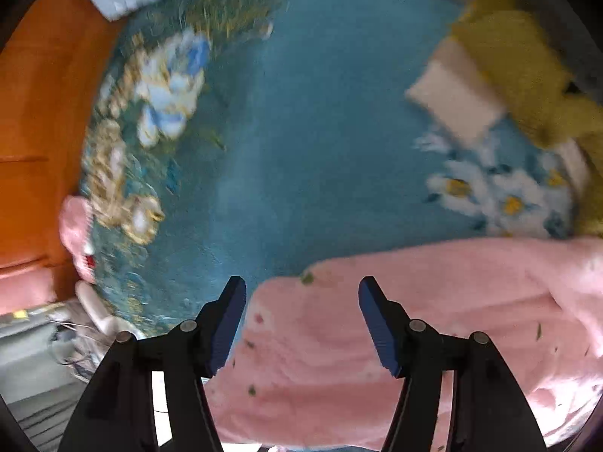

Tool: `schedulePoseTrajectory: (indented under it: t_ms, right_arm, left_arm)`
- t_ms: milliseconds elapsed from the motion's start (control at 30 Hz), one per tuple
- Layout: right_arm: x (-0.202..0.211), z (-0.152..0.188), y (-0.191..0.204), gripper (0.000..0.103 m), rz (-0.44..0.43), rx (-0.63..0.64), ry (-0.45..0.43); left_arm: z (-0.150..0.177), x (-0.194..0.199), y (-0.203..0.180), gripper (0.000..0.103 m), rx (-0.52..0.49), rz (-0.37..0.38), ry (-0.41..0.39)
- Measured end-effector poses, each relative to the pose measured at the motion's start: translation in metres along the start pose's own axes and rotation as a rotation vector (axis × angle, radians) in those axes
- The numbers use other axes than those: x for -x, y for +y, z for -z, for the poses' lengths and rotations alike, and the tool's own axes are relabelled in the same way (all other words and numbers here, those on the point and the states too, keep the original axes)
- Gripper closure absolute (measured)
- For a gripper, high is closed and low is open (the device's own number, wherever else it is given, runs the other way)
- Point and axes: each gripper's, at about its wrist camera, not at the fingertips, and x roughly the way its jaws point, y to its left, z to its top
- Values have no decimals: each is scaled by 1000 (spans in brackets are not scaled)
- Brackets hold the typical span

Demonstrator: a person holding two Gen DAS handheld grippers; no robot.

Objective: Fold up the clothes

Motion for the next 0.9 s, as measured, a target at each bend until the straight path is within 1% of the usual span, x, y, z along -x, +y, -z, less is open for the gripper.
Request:
schedulePoseTrajectory:
  t_ms: [133,333,433,567,633,667,700,733,800,867,900]
  right_arm:
    - [-43,-13,30,40,84,38,79]
    - [-84,0,37,40,171,65,168]
    - [-94,9,42,38,213,83,209]
    - [-86,20,44,38,237,112,225]
    - [-80,26,41,48,252,111,232]
    - [-77,29,40,64,259,110,235]
    - [-73,32,39,70,267,110,239]
    - [-70,34,39,71,275,117,237]
    - [-65,37,41,78,296,142,223]
    - [-49,32,47,81,290,148,149]
    - [-40,29,50,82,284,148,106]
  left_arm:
    - [3,-13,9,93,9,5,41]
    - [1,-22,14,92,-1,11,74]
    - [-2,-24,14,92,-2,12,86]
    - [-7,-21,14,92,-5,22,82]
    - [-9,-20,13,92,-5,31,79]
    - [-10,-19,13,92,-5,35,78]
    - [-11,-18,12,92,-6,39,78]
    - [-12,-17,12,92,-6,43,77]
    - [-14,-16,11,92,-7,51,75]
    - [-15,-7,10,94,-10,69,52]
    - [-16,3,9,94,-14,85,15]
